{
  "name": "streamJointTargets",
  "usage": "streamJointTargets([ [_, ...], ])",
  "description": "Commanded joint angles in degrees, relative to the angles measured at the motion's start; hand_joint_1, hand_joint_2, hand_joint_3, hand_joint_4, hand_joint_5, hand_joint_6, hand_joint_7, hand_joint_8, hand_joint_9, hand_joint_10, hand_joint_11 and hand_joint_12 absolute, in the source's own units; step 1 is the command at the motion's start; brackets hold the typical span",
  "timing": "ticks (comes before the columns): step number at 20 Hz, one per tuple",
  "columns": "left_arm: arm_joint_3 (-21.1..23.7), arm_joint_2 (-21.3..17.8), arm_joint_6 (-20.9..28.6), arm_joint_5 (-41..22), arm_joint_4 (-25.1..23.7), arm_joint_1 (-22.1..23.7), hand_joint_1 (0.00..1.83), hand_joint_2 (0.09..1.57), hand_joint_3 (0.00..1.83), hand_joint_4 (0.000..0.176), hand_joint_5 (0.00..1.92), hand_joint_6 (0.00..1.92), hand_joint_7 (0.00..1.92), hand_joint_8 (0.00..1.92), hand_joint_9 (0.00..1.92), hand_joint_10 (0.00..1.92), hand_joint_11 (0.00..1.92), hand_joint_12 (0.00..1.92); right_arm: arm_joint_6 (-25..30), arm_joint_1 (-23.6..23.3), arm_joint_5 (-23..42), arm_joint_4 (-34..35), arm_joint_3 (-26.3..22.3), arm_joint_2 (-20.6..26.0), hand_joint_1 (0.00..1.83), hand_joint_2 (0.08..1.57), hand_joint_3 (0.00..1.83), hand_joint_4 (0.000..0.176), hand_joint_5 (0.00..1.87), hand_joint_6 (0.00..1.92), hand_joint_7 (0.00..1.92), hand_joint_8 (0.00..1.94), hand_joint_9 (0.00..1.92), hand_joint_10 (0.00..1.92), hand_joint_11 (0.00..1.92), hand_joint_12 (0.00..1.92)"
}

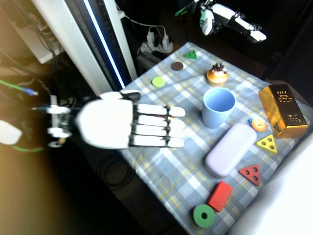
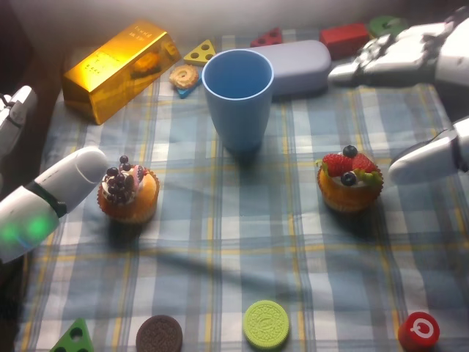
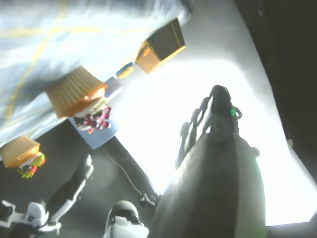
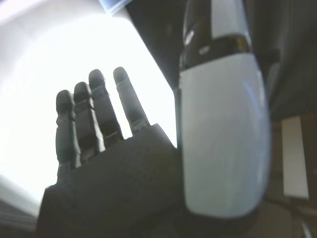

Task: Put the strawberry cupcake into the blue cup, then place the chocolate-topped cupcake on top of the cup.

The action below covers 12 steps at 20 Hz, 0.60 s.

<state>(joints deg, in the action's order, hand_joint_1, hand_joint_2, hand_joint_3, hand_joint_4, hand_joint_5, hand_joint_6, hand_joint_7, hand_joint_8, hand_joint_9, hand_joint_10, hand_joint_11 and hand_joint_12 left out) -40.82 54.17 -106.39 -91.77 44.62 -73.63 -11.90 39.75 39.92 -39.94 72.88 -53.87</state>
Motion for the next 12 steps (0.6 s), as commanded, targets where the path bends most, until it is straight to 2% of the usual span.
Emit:
streamJointTargets([
  [1,-0.32,0.06,0.31,-6.40,-2.35,0.42,0.03,0.82,0.00,0.022,0.12,0.00,0.07,0.00,0.00,0.00,0.00,0.00,2.24,-1.50,3.05,0.60,0.73,-0.67,0.16,0.95,0.01,0.022,0.21,0.00,0.33,0.00,0.29,0.01,0.24,0.11],
  [2,-0.31,0.08,0.31,-6.35,-2.35,0.42,0.03,0.83,0.00,0.018,0.11,0.00,0.06,0.00,0.00,0.00,0.00,0.00,3.70,-1.91,2.60,-1.32,1.18,-1.21,0.16,0.94,0.00,0.000,0.23,0.01,0.35,0.01,0.28,0.00,0.20,0.09],
  [4,-0.33,0.16,0.31,-6.30,-2.35,0.42,0.02,0.83,0.00,0.024,0.11,0.00,0.06,0.00,0.00,0.00,0.00,0.00,7.36,-2.62,2.05,-5.33,2.04,-2.23,0.16,0.94,0.00,0.000,0.23,0.01,0.36,0.01,0.27,0.00,0.19,0.09],
  [5,-0.31,0.16,0.31,-6.34,-2.35,0.42,0.02,0.83,0.00,0.016,0.11,0.00,0.07,0.00,0.00,0.00,0.00,0.00,8.35,-2.85,1.74,-6.74,2.27,-2.63,0.17,0.92,0.00,0.010,0.24,0.01,0.37,0.01,0.26,0.00,0.12,0.06],
  [6,-0.31,0.16,0.31,-6.32,-2.35,0.42,0.02,0.83,0.00,0.016,0.11,0.00,0.07,0.00,0.00,0.00,0.00,0.00,8.76,-3.02,1.37,-7.82,2.38,-2.91,0.17,0.92,0.00,0.010,0.24,0.01,0.37,0.01,0.26,0.00,0.12,0.06],
  [7,-0.31,0.20,0.32,-6.26,-2.35,0.42,0.03,0.83,0.00,0.015,0.12,0.01,0.08,0.01,0.00,0.00,0.00,0.00,9.08,-3.11,0.75,-8.98,2.49,-3.21,0.18,0.92,0.00,0.019,0.25,0.01,0.37,0.01,0.24,0.00,0.11,0.05],
  [8,-0.31,0.22,0.32,-6.27,-2.36,0.42,0.02,0.83,0.00,0.014,0.12,0.00,0.07,0.00,0.00,0.00,0.00,0.00,9.40,-3.12,0.42,-9.79,2.65,-3.51,0.23,0.92,0.00,0.014,0.25,0.00,0.36,0.00,0.25,0.00,0.15,0.07],
  [9,-0.26,0.22,0.32,-6.32,-2.36,0.41,0.01,0.84,0.01,0.000,0.12,0.00,0.09,0.01,0.00,0.00,0.00,0.00,9.86,-3.11,0.12,-10.52,2.97,-4.01,0.22,0.93,0.00,0.000,0.23,0.00,0.36,0.00,0.29,0.02,0.20,0.09],
  [10,-0.24,0.22,0.32,-6.38,-2.36,0.41,0.01,0.84,0.01,0.000,0.12,0.00,0.09,0.01,0.00,0.00,0.00,0.00,9.91,-3.10,0.02,-10.59,3.21,-4.39,0.22,0.93,0.00,0.000,0.23,0.00,0.36,0.00,0.29,0.02,0.20,0.09],
  [12,-0.21,0.30,0.33,-6.46,-2.35,0.38,0.02,0.83,0.00,0.022,0.12,0.00,0.08,0.00,0.00,0.00,0.00,0.00,9.91,-3.08,-0.12,-10.64,3.99,-5.44,0.21,0.96,0.00,0.000,0.24,0.00,0.40,0.00,0.35,0.01,0.20,0.12],
])
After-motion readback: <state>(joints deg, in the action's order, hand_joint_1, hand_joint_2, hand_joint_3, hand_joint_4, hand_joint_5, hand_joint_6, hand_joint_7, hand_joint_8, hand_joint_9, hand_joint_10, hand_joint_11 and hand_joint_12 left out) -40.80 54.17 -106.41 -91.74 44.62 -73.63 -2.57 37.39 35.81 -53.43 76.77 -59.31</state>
